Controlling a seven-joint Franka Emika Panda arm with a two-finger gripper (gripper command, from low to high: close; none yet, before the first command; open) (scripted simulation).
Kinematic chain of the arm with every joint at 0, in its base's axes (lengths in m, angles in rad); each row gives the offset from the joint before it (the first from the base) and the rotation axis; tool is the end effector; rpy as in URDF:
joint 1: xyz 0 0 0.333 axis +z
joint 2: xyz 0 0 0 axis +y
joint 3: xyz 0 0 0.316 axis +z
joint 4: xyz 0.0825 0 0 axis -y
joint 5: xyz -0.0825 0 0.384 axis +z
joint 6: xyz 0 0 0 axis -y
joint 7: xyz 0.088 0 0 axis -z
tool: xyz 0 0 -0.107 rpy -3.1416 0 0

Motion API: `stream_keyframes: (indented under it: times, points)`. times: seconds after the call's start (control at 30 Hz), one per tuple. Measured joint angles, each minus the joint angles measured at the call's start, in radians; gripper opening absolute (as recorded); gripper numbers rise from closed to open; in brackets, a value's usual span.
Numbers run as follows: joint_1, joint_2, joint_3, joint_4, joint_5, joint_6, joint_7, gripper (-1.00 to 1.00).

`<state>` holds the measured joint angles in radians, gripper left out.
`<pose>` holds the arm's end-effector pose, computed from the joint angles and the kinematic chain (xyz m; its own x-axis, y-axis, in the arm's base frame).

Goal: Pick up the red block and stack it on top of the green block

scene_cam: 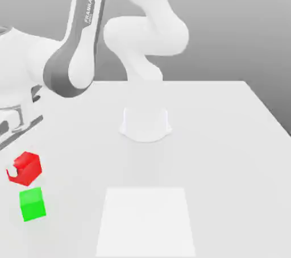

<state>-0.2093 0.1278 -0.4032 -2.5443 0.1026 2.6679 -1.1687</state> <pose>0.3707 -0.2689 0.2283 0.8924 0.4513 0.0009 0.4512 -0.8924 0.0087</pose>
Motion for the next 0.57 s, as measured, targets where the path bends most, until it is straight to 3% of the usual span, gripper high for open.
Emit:
stream_keyframes:
  times: [0.17, 0.2, 0.4, 0.57]
  points:
    - [-0.038, 0.103, 0.054, 0.006, 0.097, 0.084, -0.072, -1.0]
    - [-0.05, 0.124, 0.07, 0.007, 0.12, 0.1, -0.088, 1.0]
    - [-0.056, 0.134, 0.077, 0.007, 0.131, 0.11, -0.097, 1.0]
    - [-0.028, 0.053, 0.036, 0.003, 0.047, 0.049, -0.036, 1.0]
